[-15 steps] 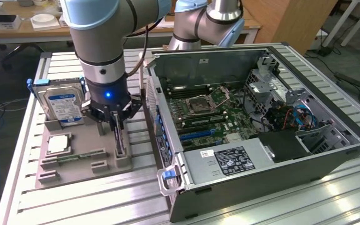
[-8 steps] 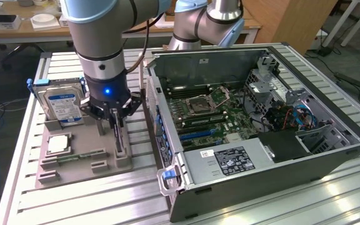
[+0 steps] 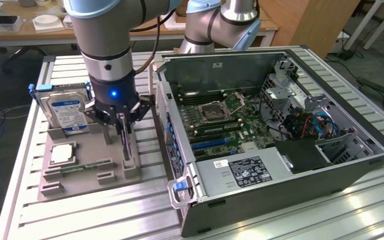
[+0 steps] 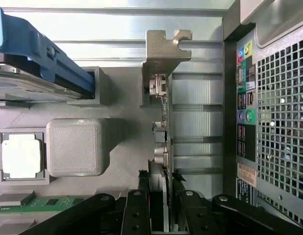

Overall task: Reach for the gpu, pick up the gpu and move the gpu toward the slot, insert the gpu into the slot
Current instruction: 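Pick up the gpu and move the gpu toward the slot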

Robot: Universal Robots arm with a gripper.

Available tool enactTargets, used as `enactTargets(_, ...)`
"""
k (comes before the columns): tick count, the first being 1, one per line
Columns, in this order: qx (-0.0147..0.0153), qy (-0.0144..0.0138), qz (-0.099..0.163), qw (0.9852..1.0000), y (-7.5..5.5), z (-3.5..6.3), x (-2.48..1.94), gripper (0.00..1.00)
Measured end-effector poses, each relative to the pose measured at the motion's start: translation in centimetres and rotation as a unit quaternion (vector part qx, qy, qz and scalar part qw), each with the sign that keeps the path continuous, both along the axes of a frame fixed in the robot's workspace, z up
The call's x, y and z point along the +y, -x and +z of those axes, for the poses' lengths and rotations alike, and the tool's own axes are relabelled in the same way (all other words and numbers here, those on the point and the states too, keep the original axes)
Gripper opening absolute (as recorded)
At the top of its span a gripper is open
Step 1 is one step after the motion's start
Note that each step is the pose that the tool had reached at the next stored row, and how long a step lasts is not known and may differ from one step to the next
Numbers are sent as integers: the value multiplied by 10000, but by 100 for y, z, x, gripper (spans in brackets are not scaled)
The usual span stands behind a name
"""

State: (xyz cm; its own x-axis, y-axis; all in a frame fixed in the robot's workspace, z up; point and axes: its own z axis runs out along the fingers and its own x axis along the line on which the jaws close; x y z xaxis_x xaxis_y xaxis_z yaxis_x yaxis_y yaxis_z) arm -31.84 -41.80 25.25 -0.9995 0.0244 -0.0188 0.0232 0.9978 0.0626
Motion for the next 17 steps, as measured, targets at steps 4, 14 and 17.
enactTargets(4, 2, -2, 0, 10000, 0, 28, 0, 28)
enactTargets(14, 3, -1, 0, 10000, 0, 30, 0, 28)
enactTargets(17, 3, -2, 0, 10000, 0, 30, 0, 28)
